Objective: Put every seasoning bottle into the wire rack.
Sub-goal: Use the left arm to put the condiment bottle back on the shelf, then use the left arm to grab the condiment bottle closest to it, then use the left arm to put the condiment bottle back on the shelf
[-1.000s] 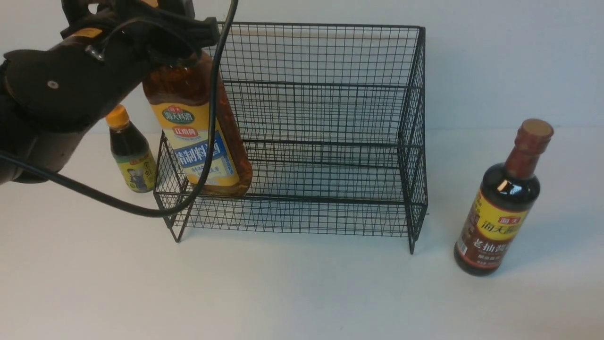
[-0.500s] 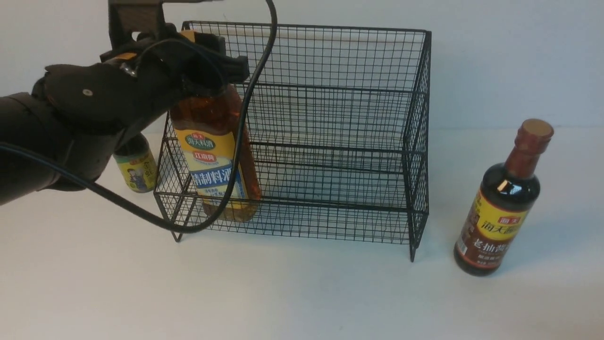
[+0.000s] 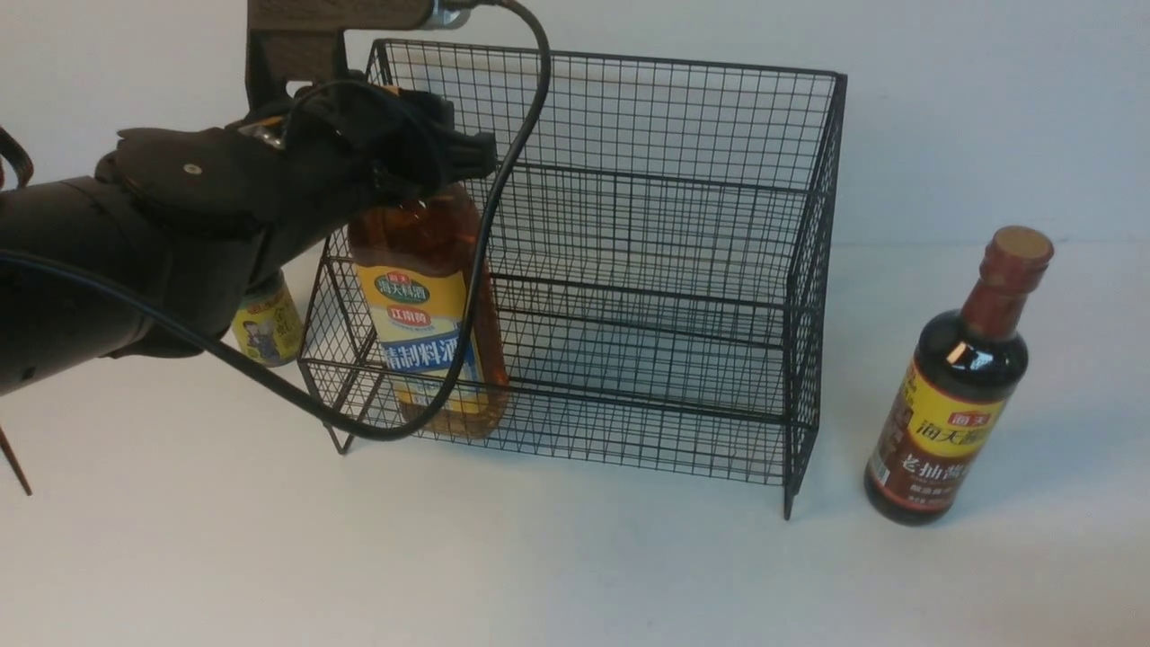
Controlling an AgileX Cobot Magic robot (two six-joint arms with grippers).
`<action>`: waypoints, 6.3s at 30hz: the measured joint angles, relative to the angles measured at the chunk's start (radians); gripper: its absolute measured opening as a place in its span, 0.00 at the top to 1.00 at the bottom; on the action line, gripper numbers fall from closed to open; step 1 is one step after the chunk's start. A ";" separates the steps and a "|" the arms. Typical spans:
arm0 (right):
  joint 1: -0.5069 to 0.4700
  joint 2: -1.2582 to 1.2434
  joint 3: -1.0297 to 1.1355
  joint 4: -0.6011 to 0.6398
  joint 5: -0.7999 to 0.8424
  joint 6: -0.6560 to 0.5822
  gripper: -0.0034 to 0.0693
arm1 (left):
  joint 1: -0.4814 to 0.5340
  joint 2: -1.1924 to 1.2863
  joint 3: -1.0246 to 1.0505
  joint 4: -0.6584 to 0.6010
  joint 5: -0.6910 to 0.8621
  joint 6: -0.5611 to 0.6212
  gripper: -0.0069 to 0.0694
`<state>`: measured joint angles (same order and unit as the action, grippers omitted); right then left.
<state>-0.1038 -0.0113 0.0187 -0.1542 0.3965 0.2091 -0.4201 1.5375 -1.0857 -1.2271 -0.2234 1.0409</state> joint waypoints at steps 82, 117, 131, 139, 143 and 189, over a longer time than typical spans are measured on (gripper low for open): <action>0.000 0.000 0.000 0.000 0.000 0.000 0.97 | 0.394 -0.678 0.380 1.650 0.554 -1.599 0.91; 0.000 0.000 0.000 0.000 0.000 0.000 0.97 | 0.461 0.265 -0.173 1.677 0.272 -1.614 0.27; 0.000 0.000 0.000 0.000 0.000 0.000 0.97 | 0.461 0.350 -0.174 1.716 0.234 -1.610 0.51; 0.000 0.000 0.000 0.000 0.000 0.000 0.97 | 0.461 0.345 -0.174 1.722 0.247 -1.608 0.57; 0.000 0.000 0.000 0.000 0.000 0.000 0.97 | 0.461 0.295 -0.171 1.740 0.311 -1.608 0.57; 0.000 0.000 0.000 0.000 0.000 0.000 0.97 | -0.338 -0.041 -0.171 1.673 0.457 -1.450 0.57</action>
<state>-0.1038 -0.0113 0.0187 -0.1545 0.3965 0.2091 -0.7585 1.4962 -1.2570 0.4456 0.2334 -0.4091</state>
